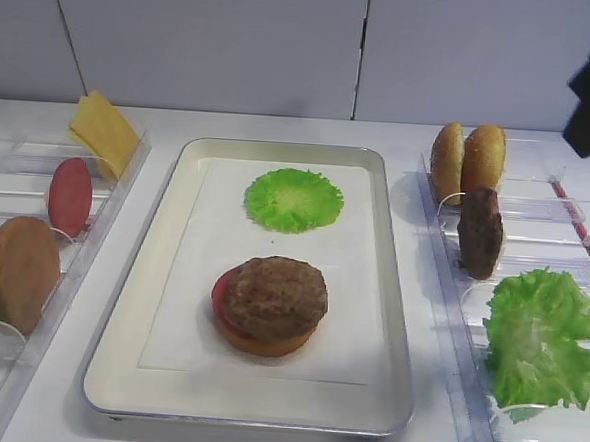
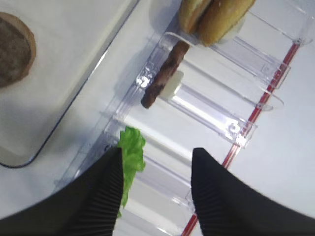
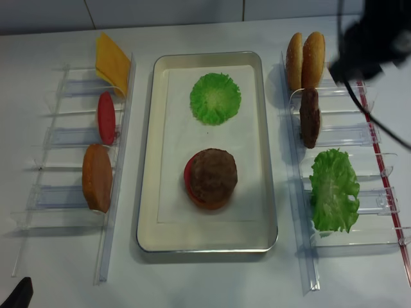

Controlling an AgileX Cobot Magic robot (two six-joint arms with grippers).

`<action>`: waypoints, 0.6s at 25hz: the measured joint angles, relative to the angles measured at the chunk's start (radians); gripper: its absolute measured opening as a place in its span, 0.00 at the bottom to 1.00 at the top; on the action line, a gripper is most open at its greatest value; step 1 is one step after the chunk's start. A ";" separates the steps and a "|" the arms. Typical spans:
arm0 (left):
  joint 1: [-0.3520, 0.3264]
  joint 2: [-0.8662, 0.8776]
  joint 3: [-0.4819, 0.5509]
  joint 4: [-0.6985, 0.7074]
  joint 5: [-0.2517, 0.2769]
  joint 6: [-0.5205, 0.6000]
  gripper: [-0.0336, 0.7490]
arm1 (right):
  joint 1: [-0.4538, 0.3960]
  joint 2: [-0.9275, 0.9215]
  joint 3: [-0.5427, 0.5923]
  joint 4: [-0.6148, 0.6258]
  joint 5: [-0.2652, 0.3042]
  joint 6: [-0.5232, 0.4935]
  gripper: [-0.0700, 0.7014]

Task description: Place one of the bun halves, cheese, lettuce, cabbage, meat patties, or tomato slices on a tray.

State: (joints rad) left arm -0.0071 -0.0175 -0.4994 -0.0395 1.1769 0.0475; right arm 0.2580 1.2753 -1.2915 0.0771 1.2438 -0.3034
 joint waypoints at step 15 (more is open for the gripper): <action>0.000 0.000 0.000 0.000 0.000 0.000 0.65 | 0.000 -0.791 0.495 -0.042 -0.055 0.089 0.57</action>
State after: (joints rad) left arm -0.0071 -0.0175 -0.4994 -0.0395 1.1769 0.0475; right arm 0.2580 0.4847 -0.7962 0.0347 1.1888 -0.2141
